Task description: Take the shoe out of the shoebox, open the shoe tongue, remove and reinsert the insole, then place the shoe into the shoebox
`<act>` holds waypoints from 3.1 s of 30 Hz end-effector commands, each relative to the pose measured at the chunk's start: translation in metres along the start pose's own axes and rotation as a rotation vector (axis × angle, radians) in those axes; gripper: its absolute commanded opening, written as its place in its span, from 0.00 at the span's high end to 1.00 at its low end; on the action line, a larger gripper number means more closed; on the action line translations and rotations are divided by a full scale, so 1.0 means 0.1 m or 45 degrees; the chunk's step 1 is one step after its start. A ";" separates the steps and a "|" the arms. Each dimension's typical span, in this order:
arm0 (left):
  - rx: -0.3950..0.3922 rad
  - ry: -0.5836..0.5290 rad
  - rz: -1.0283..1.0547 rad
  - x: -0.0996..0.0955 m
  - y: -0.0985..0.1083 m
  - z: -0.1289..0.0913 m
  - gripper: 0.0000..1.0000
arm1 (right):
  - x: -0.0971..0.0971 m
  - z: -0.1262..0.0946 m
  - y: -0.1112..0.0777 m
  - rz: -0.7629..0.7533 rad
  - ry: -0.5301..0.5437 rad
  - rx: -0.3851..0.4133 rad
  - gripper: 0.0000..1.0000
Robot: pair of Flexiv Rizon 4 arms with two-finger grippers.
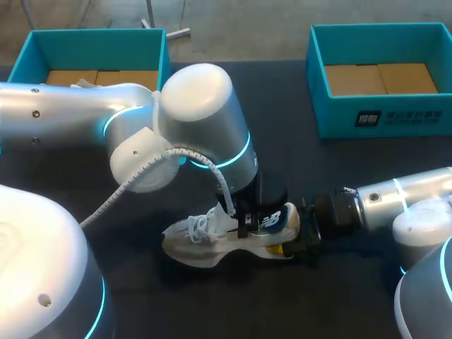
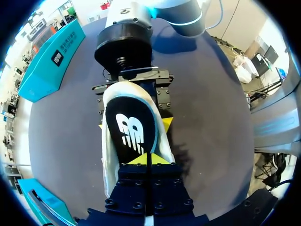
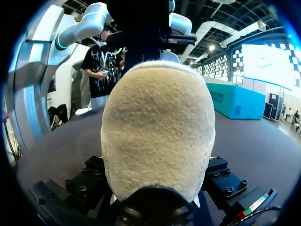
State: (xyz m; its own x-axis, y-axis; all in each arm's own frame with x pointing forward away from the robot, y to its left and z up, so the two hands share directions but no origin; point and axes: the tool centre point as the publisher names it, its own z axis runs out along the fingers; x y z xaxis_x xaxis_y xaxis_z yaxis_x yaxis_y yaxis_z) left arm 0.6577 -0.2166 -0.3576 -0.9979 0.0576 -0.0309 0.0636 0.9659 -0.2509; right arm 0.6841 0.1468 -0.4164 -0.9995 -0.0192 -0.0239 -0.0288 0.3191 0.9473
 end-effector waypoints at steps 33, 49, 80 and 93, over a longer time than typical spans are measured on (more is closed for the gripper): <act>-0.080 0.049 -0.017 -0.02 0.10 0.16 0.81 | 0.00 0.02 0.01 0.001 0.000 0.007 1.00; -0.122 0.117 -0.001 0.01 0.19 0.04 0.76 | 0.00 0.02 0.01 0.001 0.000 0.007 1.00; -0.183 0.217 -0.065 -0.11 0.00 -0.02 0.83 | 0.00 0.02 0.01 0.001 0.000 0.007 1.00; -0.190 0.222 -0.062 -0.04 0.10 0.02 1.00 | 0.00 0.02 0.01 0.001 0.000 0.007 1.00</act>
State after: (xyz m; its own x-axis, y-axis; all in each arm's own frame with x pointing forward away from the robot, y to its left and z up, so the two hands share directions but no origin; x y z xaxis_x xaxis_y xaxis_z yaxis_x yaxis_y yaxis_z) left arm 0.6629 -0.2105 -0.3525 -0.9883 0.0406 0.1468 0.0274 0.9955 -0.0909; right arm 0.6840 0.1470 -0.4164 -0.9995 -0.0191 -0.0241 -0.0290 0.3191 0.9473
